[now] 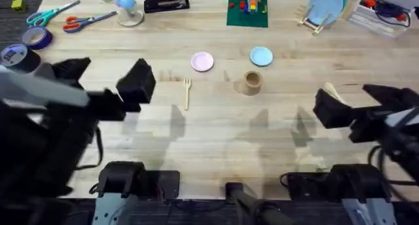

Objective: Pick up a utensil and set it on the pink plate, then put the other utensil in the container.

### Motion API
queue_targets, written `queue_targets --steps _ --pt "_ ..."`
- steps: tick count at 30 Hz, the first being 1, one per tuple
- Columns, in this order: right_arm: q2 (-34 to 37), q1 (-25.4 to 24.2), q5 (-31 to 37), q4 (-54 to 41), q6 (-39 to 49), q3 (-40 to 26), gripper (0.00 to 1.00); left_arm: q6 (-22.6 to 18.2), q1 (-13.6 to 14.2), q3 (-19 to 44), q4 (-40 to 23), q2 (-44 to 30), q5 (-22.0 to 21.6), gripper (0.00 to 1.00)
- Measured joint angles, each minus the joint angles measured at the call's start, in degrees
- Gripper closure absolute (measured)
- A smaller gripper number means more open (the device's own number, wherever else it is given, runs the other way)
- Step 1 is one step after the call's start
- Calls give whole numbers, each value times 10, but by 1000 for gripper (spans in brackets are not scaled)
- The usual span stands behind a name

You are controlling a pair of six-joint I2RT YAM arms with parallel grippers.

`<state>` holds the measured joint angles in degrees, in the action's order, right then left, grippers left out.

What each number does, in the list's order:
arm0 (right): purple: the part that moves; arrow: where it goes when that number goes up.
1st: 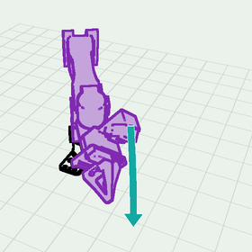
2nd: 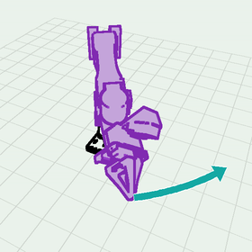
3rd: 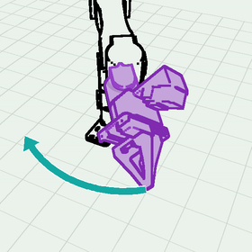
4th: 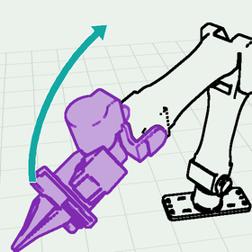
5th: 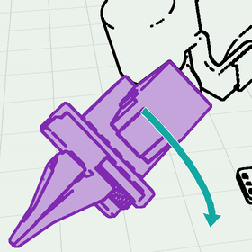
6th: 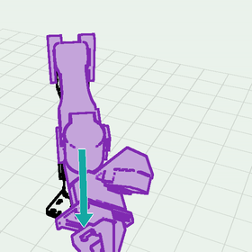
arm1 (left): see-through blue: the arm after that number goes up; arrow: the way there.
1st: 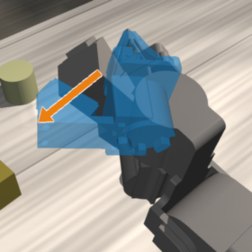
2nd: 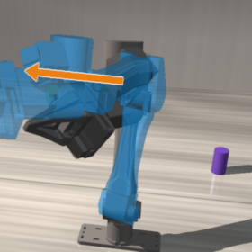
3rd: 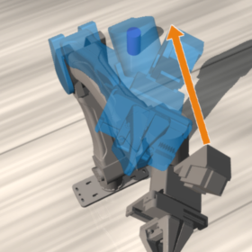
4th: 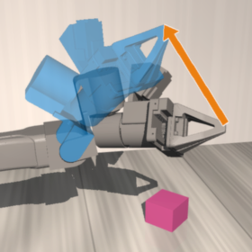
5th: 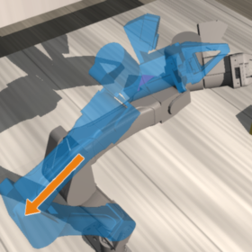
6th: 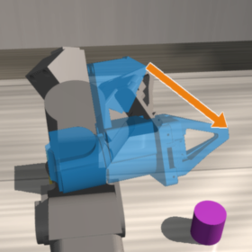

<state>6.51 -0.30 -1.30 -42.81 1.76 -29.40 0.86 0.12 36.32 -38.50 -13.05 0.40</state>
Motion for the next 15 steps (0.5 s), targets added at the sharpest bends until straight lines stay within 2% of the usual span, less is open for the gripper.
queue_targets --steps 9,15 --pt "186 0 0 -101 19 -167 7 0 0 210 -155 -239 0 7" --pt "313 0 0 -170 32 -267 7 0 0 338 -249 -365 7 8"
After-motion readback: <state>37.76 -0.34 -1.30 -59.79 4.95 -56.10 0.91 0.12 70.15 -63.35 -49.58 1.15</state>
